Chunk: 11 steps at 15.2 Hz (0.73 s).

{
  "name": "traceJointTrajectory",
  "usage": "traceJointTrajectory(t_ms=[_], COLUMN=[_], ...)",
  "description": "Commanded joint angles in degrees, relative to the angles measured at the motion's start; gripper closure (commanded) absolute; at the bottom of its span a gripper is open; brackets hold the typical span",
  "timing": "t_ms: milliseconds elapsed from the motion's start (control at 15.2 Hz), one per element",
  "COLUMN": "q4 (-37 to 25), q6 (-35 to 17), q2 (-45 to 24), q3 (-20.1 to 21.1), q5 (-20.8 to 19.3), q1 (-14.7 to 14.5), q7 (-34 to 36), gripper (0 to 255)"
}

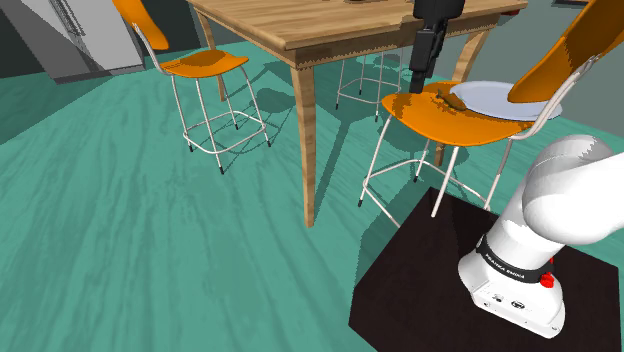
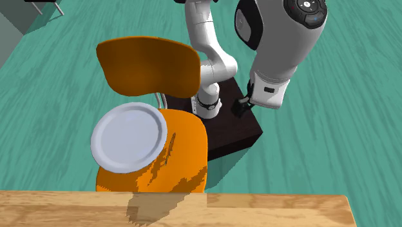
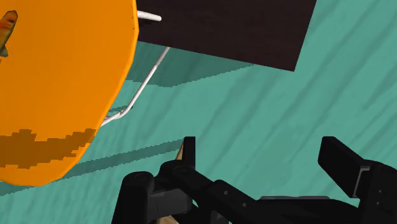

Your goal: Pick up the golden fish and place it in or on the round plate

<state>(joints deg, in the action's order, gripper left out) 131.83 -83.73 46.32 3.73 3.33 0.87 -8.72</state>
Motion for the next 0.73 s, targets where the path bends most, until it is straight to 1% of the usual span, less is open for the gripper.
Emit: traceJointTrajectory(t_ms=[0, 660], q4=[0.0, 4.6], q6=[0.0, -7.7], q2=[0.0, -1.1], q3=[0.0, -11.3], q5=[0.0, -4.3], q1=[0.0, 9.6], q7=[0.0, 1.0], gripper=[0, 0])
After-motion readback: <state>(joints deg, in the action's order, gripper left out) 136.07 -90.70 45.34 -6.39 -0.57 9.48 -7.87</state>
